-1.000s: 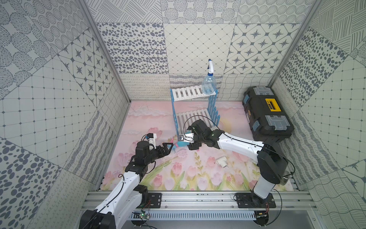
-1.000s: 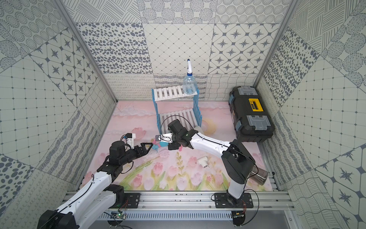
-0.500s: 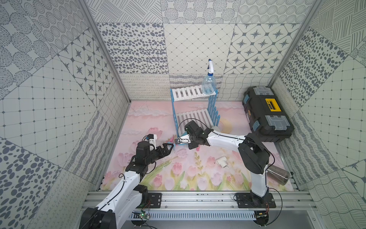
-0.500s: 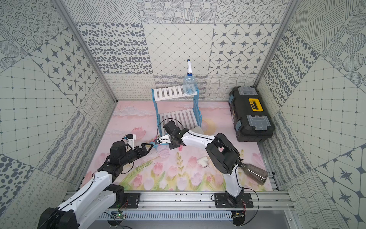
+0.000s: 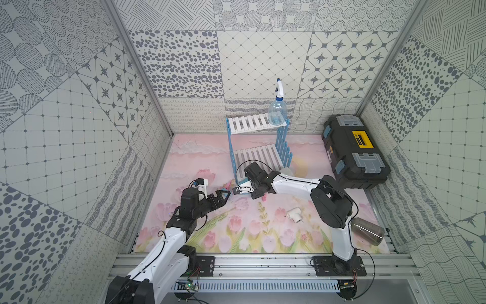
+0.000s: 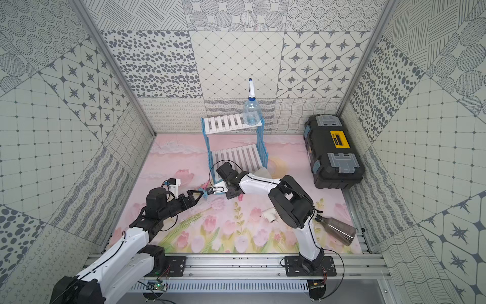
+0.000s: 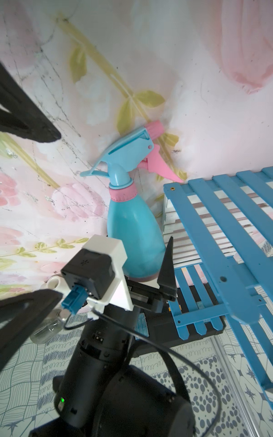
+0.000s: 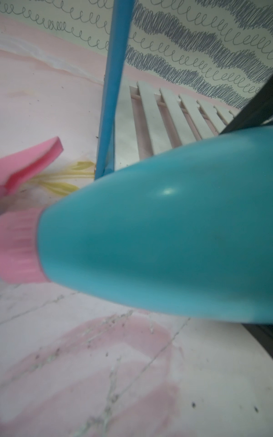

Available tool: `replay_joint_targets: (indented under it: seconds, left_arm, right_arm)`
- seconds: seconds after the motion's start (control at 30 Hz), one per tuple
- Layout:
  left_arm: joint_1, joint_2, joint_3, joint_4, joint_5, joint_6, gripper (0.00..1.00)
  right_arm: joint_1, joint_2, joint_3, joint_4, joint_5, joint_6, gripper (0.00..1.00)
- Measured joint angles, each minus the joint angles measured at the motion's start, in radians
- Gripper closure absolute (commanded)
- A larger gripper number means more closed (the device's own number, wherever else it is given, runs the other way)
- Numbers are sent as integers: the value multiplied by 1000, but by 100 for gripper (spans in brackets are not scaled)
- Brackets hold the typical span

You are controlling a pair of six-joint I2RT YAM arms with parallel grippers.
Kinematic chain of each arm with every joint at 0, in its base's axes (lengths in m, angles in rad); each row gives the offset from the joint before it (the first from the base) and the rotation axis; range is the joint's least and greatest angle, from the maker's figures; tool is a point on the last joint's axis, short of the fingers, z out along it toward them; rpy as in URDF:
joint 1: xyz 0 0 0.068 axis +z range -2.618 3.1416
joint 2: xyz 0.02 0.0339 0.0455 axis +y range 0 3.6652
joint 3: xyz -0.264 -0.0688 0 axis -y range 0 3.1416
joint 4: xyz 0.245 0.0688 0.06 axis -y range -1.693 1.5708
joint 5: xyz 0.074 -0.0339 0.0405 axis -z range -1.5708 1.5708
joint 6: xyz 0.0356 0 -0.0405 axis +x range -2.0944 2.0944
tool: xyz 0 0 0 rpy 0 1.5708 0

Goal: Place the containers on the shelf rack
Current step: 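Pick up a container from the center of the board.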

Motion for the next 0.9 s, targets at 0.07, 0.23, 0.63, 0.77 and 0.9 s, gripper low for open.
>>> replay_joint_targets:
  seconds: [0.07,0.23,0.63,0.77,0.9]
  left_arm:
    - [0,-9,-3,3,0,-10,1]
    - [2,-51,-23,6,-5,-50,1]
    - [2,-309,52,-111,-100,-105,1]
    - [2,-344,113,-149,-112,-103,2]
    - [2,-303,164,-150,-76,-106,7]
  right_arm:
    - [5,-9,-12,5,-2,5,19]
    - [42,-49,-65,2,-2,48,21]
    - [119,-389,-403,67,-16,416,22]
    - [119,-504,-524,171,19,588,22]
    - [119,-547,-605,304,84,754,22]
